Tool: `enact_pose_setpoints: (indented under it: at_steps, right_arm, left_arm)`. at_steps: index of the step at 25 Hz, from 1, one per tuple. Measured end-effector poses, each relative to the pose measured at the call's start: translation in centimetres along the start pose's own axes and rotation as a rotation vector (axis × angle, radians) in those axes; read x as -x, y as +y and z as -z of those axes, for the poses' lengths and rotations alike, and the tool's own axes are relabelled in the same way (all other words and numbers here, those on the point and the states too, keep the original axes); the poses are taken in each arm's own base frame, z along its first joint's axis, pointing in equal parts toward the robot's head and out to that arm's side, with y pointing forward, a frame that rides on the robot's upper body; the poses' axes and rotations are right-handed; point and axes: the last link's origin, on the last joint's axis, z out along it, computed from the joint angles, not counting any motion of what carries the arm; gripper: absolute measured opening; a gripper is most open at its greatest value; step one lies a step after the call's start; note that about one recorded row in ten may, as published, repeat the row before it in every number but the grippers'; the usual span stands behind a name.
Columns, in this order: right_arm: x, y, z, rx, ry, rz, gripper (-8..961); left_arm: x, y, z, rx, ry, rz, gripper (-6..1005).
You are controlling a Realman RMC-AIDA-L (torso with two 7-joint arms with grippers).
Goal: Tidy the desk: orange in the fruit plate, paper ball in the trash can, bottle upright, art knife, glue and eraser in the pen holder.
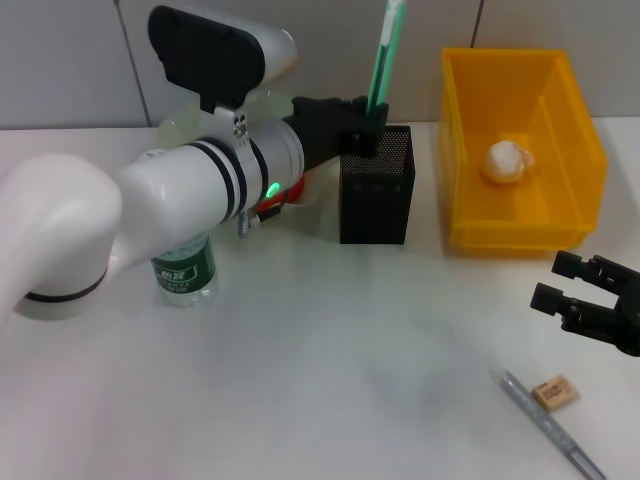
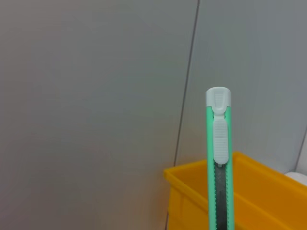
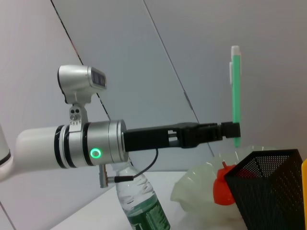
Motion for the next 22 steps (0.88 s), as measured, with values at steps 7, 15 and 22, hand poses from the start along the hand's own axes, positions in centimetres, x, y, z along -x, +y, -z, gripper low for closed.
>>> enact_pose_setpoints:
  at_steps: [7,15,22]
  right_arm:
    - [0.1,0.0,-0.2,0.004,-0.001,0.003,836]
    - [0.2,-0.1,-0.3,0.002,-0.001,0.004,836]
    - [0.2,-0.1,-0.3,-0.001,0.0,0.004,836]
  left_arm:
    - [0.7,0.3,-0.1,0.003,-0.02,-0.01,191]
    - [1.1,-0.3,-0.4,-0.021,-0.037,0.006,191]
    - [1.3,0.2,-0.5,-0.009,-0.045,-0.008,191]
